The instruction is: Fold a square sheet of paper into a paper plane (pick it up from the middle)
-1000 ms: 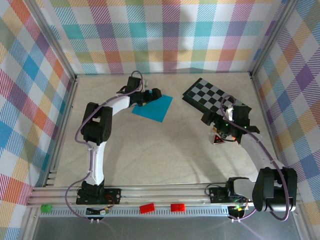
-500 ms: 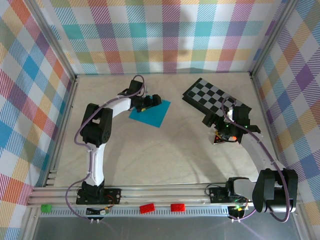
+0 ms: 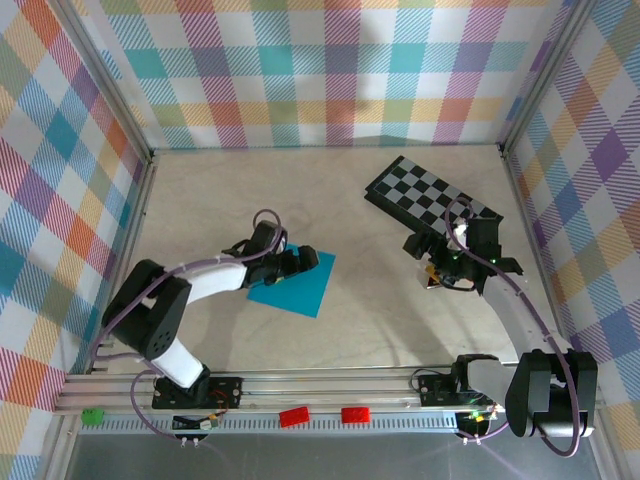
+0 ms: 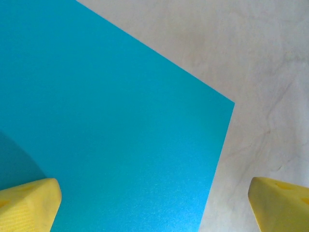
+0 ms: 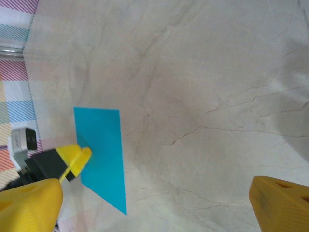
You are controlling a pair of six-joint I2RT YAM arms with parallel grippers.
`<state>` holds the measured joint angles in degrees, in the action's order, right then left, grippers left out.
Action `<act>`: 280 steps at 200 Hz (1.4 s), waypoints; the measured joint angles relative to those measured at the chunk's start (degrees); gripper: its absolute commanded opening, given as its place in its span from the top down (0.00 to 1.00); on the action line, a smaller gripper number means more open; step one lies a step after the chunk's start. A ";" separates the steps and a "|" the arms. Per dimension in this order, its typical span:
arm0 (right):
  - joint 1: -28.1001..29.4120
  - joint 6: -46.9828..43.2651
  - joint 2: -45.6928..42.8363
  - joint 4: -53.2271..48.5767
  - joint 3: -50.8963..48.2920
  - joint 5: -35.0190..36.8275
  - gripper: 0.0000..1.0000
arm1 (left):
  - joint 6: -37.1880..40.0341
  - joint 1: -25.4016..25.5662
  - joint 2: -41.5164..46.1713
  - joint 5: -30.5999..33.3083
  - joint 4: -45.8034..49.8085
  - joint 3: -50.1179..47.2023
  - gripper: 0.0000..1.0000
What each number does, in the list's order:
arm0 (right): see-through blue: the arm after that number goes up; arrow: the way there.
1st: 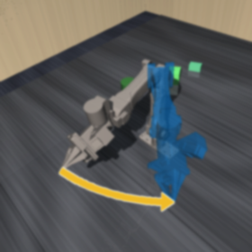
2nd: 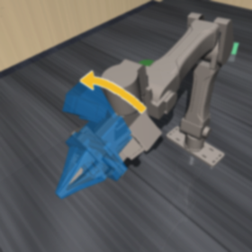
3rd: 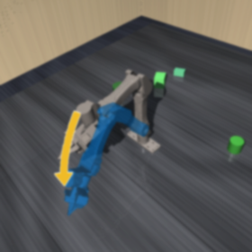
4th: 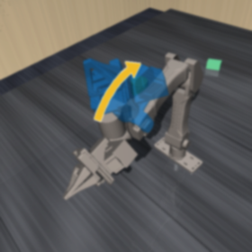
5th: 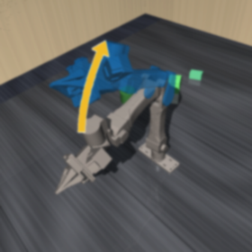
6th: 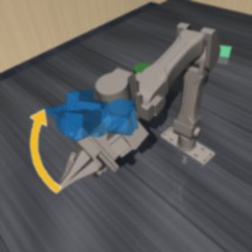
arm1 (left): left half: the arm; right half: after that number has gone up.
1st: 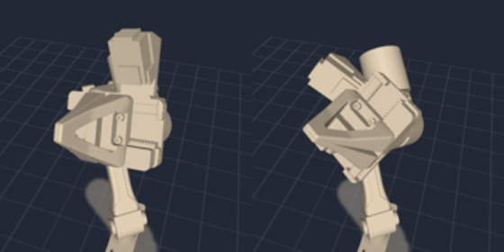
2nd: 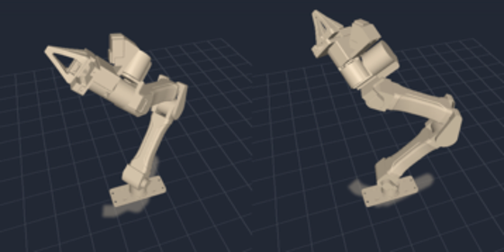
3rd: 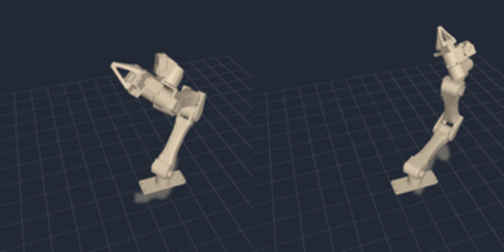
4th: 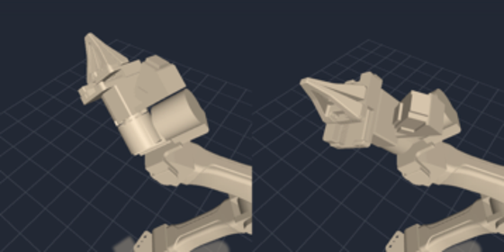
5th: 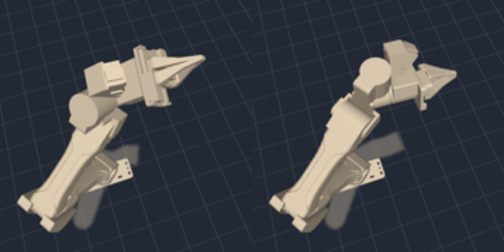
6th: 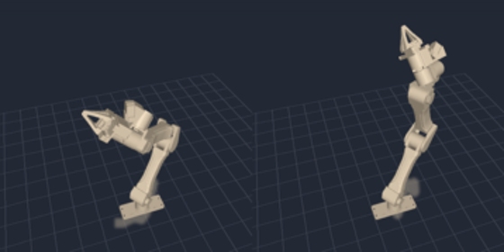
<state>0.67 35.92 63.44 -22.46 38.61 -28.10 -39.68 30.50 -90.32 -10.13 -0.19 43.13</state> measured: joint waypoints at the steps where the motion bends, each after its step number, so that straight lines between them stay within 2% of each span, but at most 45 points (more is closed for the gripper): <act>1: 0.00 0.09 0.00 0.07 -0.04 -0.07 0.01 | -0.07 0.07 0.15 0.11 -0.02 -0.17 0.00; 39: 0.00 2.56 -0.87 3.65 -3.15 -5.92 0.01 | -5.68 4.79 9.62 5.81 0.11 -8.02 0.00; 70: 0.00 2.67 -5.44 3.41 -4.96 -7.82 0.01 | -6.36 6.91 15.61 8.46 0.22 -10.10 0.00; 105: 0.02 2.64 -11.47 4.66 -5.70 -12.92 0.01 | -3.67 6.91 24.74 12.68 0.04 -13.81 0.00; 138: 0.63 1.92 -13.64 3.13 -5.95 -15.58 0.01 | 1.64 6.86 29.49 12.72 0.20 -16.52 0.04; 163: 0.92 0.61 -13.99 0.70 -5.97 -16.00 0.01 | 6.19 6.86 26.43 10.99 3.06 -13.22 0.03; 177: 1.01 0.24 -13.81 -0.24 -6.05 -16.11 0.01 | 8.37 6.86 22.01 10.62 6.08 -8.79 0.00; 210: 1.66 -0.85 -13.64 -2.97 -6.08 -15.50 0.01 | 13.68 6.86 10.80 9.99 11.85 0.52 0.00; 240: 1.68 -4.26 -13.38 -9.75 -5.55 -10.16 0.01 | 17.05 6.86 3.08 9.35 16.68 5.14 0.00; 280: 1.68 -5.33 -10.43 -13.55 -4.55 -4.87 0.01 | 17.81 6.86 -1.20 7.17 18.99 5.77 0.00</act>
<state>2.35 30.59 53.01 -36.01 34.06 -32.97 -21.87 37.36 -91.53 -2.96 18.81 48.90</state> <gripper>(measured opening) 0.988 0.996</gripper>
